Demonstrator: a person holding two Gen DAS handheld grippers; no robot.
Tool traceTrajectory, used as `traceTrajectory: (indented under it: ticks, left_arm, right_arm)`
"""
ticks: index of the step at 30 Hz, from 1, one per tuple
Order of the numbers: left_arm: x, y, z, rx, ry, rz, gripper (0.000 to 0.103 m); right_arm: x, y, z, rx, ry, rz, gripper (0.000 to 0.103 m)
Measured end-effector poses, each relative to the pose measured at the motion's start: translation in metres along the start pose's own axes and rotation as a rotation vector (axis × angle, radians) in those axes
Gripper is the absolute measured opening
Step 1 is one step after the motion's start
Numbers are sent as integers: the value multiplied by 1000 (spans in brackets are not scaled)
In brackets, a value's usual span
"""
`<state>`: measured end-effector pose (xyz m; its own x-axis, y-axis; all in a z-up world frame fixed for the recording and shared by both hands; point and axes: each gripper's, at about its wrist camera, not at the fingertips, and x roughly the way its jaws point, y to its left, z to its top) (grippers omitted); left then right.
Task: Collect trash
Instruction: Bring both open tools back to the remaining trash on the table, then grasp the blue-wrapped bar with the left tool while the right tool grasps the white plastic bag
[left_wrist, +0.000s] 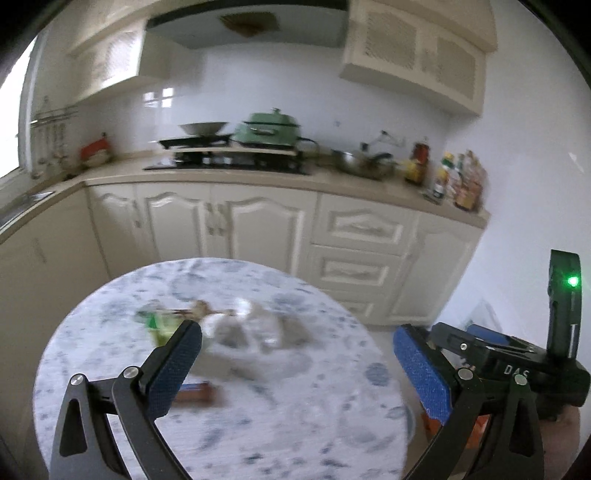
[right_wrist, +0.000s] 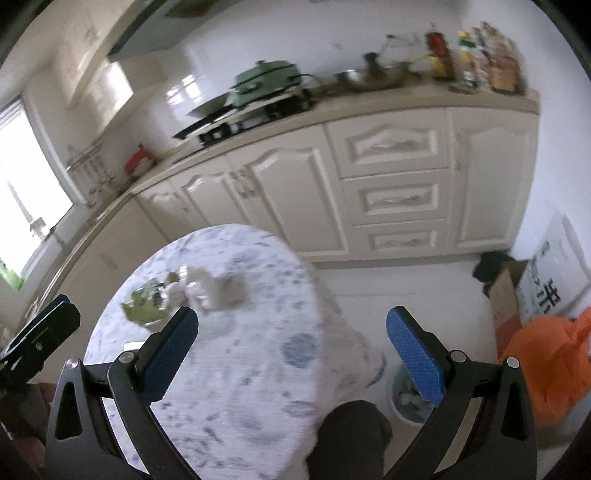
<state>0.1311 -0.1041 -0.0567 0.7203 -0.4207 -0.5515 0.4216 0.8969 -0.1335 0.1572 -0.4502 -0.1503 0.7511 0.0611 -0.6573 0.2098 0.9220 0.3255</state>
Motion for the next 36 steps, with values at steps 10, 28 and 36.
traceTrajectory:
  ticks: [10,28,36]
  left_arm:
    - [-58,45,-30,-65,-21,130,102]
    - [36,108,-40,125,185,121,102]
    - [109,110,-43,328,292,57,102]
  right_arm:
    - [19,71,-5,-153,35,74,103]
    - [101,118,-17,-244,162,34,103]
    - [159,127,-18,-291,231,-15,103]
